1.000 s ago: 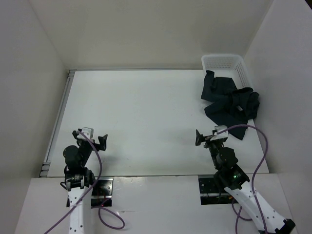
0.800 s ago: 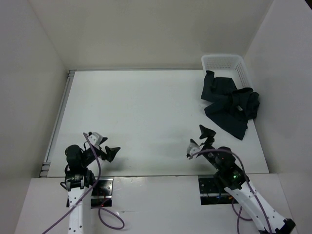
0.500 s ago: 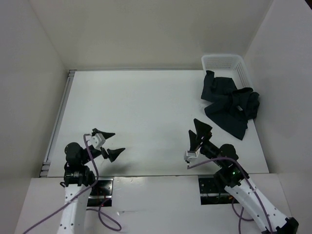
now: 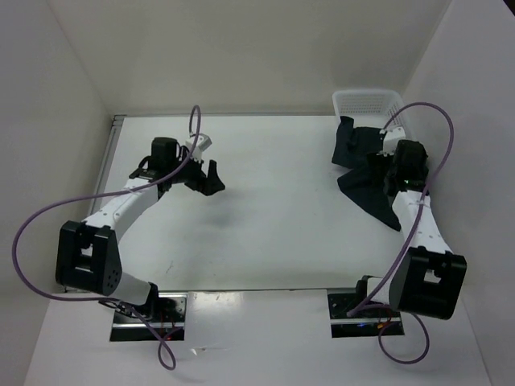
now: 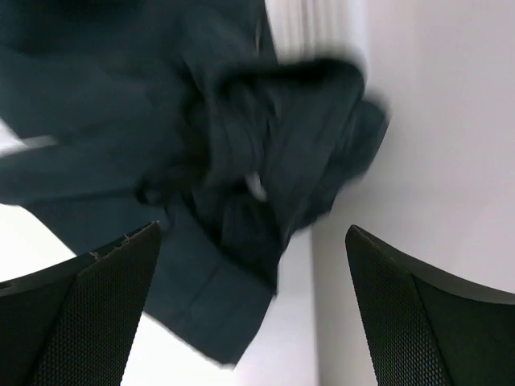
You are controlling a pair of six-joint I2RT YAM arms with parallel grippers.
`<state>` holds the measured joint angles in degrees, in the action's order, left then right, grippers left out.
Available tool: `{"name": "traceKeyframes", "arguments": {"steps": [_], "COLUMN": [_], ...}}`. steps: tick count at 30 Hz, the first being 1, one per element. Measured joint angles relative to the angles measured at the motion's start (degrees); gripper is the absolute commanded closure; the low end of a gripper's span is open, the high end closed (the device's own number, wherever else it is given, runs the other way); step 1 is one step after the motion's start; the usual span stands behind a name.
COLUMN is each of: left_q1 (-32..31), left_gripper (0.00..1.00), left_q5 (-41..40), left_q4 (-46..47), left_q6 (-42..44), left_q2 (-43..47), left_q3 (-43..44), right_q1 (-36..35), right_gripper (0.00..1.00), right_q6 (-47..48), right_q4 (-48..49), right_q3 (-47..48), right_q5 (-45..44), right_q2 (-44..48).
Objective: Fold and stack the shorts
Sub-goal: Grab the shorts from the pile
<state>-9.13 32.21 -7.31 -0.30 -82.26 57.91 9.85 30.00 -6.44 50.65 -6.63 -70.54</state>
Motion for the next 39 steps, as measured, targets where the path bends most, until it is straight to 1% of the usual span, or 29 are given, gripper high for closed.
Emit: {"name": "traceKeyframes", "arguments": {"steps": [2, 4, 8, 10, 12, 14, 15, 16, 17, 19, 20, 21, 22, 23, 24, 26, 29, 31, 33, 35, 37, 39], "left_q1": [-1.77, -3.85, -6.95, -7.39, -7.43, -7.43, -7.43, -7.43, -7.43, -7.43, -7.43, -7.43, -7.43, -7.43, -7.43, -7.43, -7.43, -7.43, -7.43, -7.43, -7.43, -7.43], "left_gripper": [0.0, 0.0, 0.0, 0.0, 0.0, 0.0, 0.0, 0.0, 0.0, 0.0, 0.0, 0.0, 0.0, 0.0, 0.0, 0.0, 0.0, 0.0, 0.0, 0.0, 0.0, 0.0], "left_q5": [-0.33, -0.48, -0.87, -0.98, -1.22, -1.62, -1.92, -2.14, -2.34, -2.58, -2.69, -2.82, -2.91, -3.02, -3.08, -3.5, -4.04, -4.37, -4.74, -5.01, -5.16, -5.22], "left_q4": [-2.99, -4.26, -5.16, -5.2, -5.25, -5.4, -5.46, -5.51, -5.6, -5.62, -5.62, -5.57, -5.55, -5.55, -5.55, -5.51, -5.03, -4.46, -4.07, -4.02, -4.02, -4.11], "left_q6": [0.02, 0.02, 0.04, 0.04, 0.04, 0.04, 0.02, 0.02, 0.04, 0.04, 0.04, 0.04, 0.02, 0.04, 0.04, 0.02, 0.04, 0.04, 0.04, 0.02, 0.04, 0.02], "left_q2": [-1.4, -2.05, -2.64, -2.99, -3.32, -3.82, -4.09, -4.37, -4.68, -5.55, -6.1, -6.67, -7.17, -7.61, -7.89, -8.11, -8.11, -8.11, -8.11, -8.11, -8.11, -8.11], "left_q3": [-0.44, -0.85, -0.94, -0.92, -0.9, -0.61, -0.39, -0.2, 0.02, 0.63, 1.07, 1.51, 1.88, 2.19, 2.49, 2.84, 3.21, 3.34, 3.39, 3.5, 3.93, 4.98], "right_q1": [3.04, 4.13, 7.06, 9.16, 10.54, 10.69, 10.47, 10.29, 10.21, 10.01, 10.01, 9.99, 9.97, 9.9, 9.9, 9.9, 9.31, 7.78, 5.64, 3.5, 1.03, -2.19], "right_gripper": [0.0, 0.0, 0.0, 0.0, 0.0, 0.0, 0.02, 0.07, 0.18, 0.36, 0.47, 0.69, 0.79, 0.88, 1.0, 1.0, 1.0, 1.0, 1.0, 1.0, 1.0, 1.0], "right_q6": [-3.67, -5.79, -8.76, -8.81, -7.93, -7.41, -7.15, -7.04, -7.04, -6.6, -6.49, -6.36, -5.84, -5.77, -5.6, -4.96, -4.07, -3.23, -3.08, -3.41, -4.52, -5.97], "right_q4": [-2.73, -4.61, -5.79, -5.92, -6.49, -6.93, -6.78, -6.67, -6.64, -6.71, -6.67, -6.45, -6.38, -6.56, -6.78, -7.43, -11.56, -15.69, -18.99, -21.2, -21.7, -21.35], "right_q3": [0.68, 2.08, 6.58, 6.99, 6.19, 5.03, 4.72, 4.74, 4.74, 4.72, 4.72, 4.81, 4.83, 4.83, 4.83, 4.85, 5.6, 6.6, 8.63, 12.35, 18.03, 26.12], "right_q5": [-0.79, -1.36, -1.31, -0.92, -0.92, -0.85, -0.85, -0.7, -0.42, -0.26, -0.17, -0.13, -0.2, -0.09, 0.04, 0.5, 1.88, 3.04, 4.5, 5.62, 5.51, 3.43], "right_q2": [-2.6, -6.73, -18.97, -23.61, -26.32, -27.23, -27.34, -27.34, -27.39, -27.63, -28.0, -28.37, -28.59, -28.85, -29.07, -28.92, -27.08, -23.5, -17.92, -11.69, -6.62, -3.76]}}
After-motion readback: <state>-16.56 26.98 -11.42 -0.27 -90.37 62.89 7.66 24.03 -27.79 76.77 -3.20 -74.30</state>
